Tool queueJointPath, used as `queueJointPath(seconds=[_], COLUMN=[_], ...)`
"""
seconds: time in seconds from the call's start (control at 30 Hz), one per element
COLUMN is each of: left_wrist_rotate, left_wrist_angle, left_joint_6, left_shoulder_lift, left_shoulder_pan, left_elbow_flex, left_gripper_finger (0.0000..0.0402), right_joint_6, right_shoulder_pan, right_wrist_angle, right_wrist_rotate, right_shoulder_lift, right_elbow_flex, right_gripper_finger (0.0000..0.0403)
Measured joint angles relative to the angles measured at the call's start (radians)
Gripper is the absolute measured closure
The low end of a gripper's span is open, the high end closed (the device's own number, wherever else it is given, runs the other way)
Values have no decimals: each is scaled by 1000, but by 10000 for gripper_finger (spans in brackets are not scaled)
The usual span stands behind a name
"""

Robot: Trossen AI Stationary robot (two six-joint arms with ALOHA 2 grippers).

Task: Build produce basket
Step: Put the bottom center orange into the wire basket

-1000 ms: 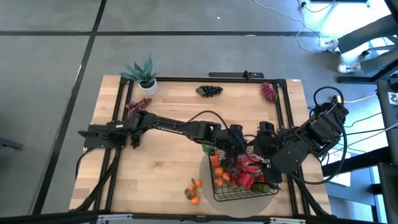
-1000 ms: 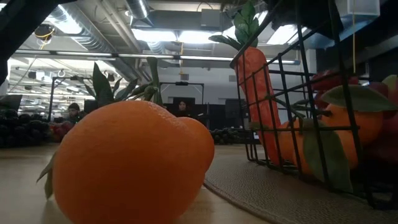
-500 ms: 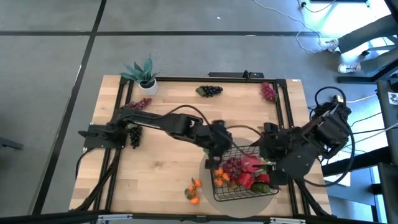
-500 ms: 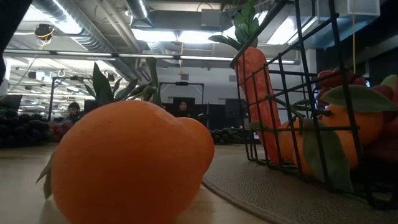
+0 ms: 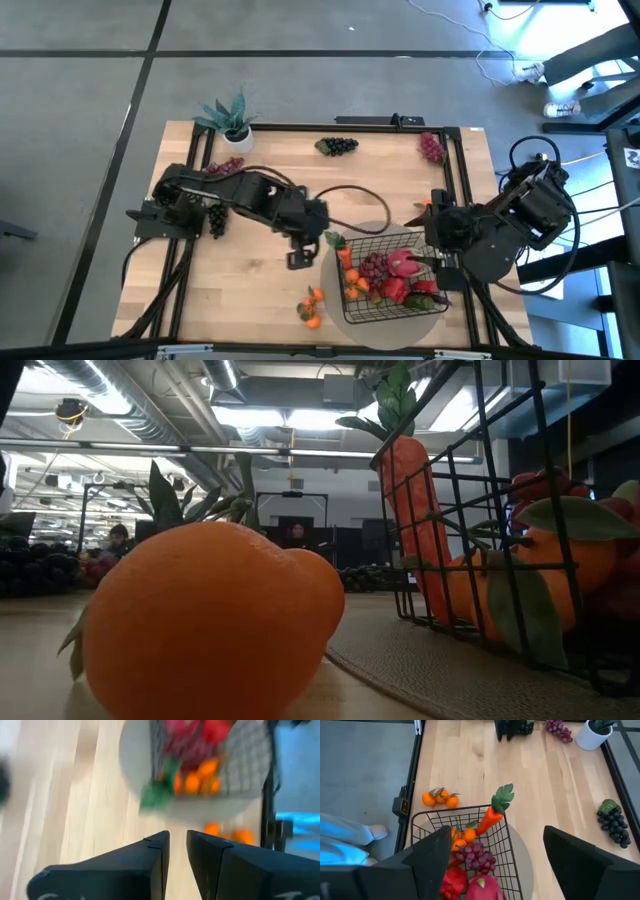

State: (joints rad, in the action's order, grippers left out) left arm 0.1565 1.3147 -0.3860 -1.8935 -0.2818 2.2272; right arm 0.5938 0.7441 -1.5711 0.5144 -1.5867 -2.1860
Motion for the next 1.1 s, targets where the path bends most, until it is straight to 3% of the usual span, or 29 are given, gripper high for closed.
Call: queueJointPath(seconds=[0.23,0.53,0.8,1.1], left_wrist_rotate=[-17,-62,-58,-57], left_wrist_angle=[226,244,199,105], left_joint_6=[-310,-366,-171,37], left_shoulder_lift=[20,-2,-102,-246], left_shoulder_pan=[-54,-153,-230,-272], left_elbow_flex=[1,-1,0,-1], left_gripper_finger=[346,347,347,347], right_joint_6=[3,-27,-52,-56], right_shoulder_pan=[0,0,0,0], right_wrist_angle=[0,0,0,0], right_wrist_rotate=[11,15,-71,-93], right_shoulder_lift=[-1,-1,-1,-1], right_elbow_flex=[0,0,0,0], right_gripper_finger=[104,104,104,104])
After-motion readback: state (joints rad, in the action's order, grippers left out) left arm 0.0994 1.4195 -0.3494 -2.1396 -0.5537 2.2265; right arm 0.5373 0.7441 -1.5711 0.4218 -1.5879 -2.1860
